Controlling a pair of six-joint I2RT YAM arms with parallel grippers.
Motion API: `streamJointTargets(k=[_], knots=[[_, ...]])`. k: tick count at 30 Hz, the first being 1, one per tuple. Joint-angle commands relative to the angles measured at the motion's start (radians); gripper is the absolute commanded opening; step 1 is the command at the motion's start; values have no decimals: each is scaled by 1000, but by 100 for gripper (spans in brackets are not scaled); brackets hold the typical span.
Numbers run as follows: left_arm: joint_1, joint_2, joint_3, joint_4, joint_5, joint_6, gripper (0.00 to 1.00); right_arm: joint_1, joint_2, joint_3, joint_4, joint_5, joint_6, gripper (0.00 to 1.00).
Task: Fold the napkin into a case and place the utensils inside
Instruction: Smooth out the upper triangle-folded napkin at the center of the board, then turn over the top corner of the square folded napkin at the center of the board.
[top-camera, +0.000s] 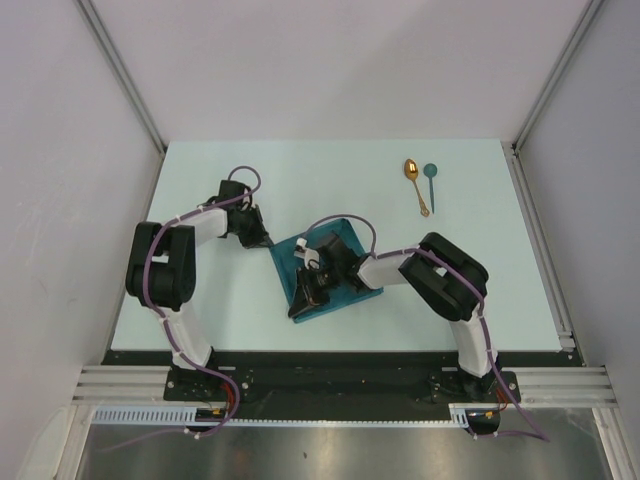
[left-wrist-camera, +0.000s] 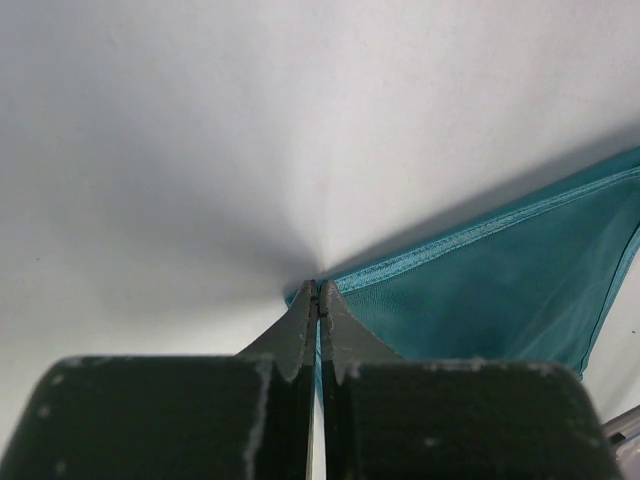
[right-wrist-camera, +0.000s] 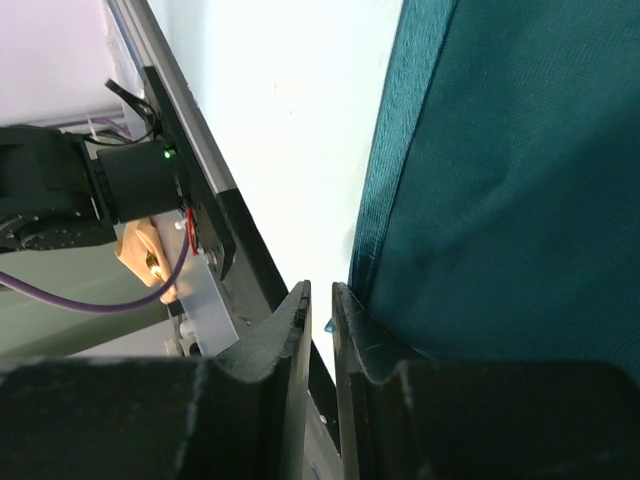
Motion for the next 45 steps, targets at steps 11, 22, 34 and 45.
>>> streamJointTargets(k=[11, 22, 34, 45], knots=[[8, 13, 15, 15, -35, 21, 0, -4, -45, -107, 68, -17, -8, 19], [-1, -119, -22, -4, -97, 17, 51, -212, -206, 25, -113, -3, -91, 32], [-104, -394, -91, -33, -97, 11, 44, -511, -42, 204, -178, -2, -183, 49], [-202, -492, -219, -2, -103, -34, 53, -443, -50, 313, -404, 136, -278, 41]])
